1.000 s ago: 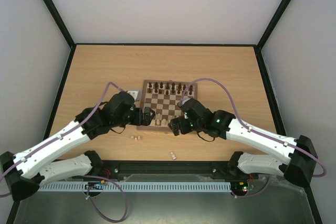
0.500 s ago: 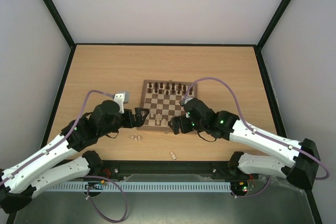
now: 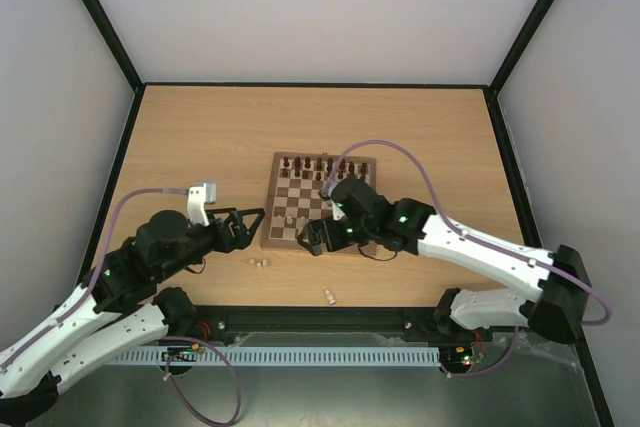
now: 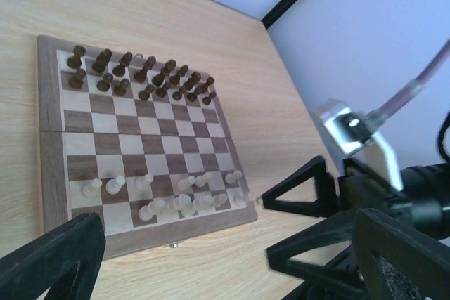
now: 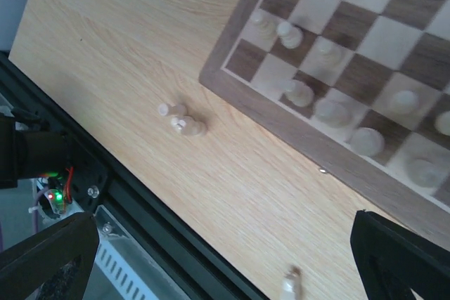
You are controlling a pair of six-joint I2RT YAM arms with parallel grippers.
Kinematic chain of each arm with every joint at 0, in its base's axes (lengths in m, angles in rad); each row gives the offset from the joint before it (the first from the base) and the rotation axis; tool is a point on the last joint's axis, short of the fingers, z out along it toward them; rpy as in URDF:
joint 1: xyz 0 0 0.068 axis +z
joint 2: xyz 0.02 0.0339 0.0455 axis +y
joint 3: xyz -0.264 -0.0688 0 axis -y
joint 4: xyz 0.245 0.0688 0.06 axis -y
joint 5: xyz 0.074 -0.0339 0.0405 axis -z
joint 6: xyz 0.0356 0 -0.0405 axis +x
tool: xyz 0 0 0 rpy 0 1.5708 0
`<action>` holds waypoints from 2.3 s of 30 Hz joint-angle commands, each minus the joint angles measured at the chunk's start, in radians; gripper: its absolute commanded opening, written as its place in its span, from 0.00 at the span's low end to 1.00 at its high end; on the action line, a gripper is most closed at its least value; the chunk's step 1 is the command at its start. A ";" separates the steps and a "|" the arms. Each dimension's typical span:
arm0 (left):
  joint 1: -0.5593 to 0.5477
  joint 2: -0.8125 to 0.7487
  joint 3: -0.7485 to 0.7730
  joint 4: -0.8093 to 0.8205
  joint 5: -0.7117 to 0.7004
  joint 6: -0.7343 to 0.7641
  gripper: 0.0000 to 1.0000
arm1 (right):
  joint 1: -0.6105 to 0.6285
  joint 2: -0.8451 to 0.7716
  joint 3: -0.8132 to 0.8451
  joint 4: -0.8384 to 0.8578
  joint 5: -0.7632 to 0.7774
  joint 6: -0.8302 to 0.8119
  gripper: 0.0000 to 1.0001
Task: Set up the chess pieces on the board
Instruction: Pick up the chess piece at the center of the board.
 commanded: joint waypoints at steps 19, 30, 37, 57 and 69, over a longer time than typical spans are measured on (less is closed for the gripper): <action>-0.004 -0.266 0.019 -0.059 -0.106 -0.008 0.99 | 0.290 0.770 0.577 -0.276 0.332 0.284 0.53; -0.003 -0.341 0.025 -0.105 -0.116 0.009 0.99 | 0.294 0.920 0.735 -0.324 0.338 0.299 0.37; -0.003 -0.356 0.030 -0.116 -0.109 0.011 0.99 | 0.294 0.924 0.735 -0.347 0.343 0.310 0.27; -0.003 -0.341 0.021 -0.099 -0.101 0.018 0.99 | 0.294 0.917 0.682 -0.371 0.352 0.311 0.22; -0.004 -0.331 0.021 -0.099 -0.110 0.017 0.99 | 0.297 0.947 0.710 -0.376 0.346 0.286 0.24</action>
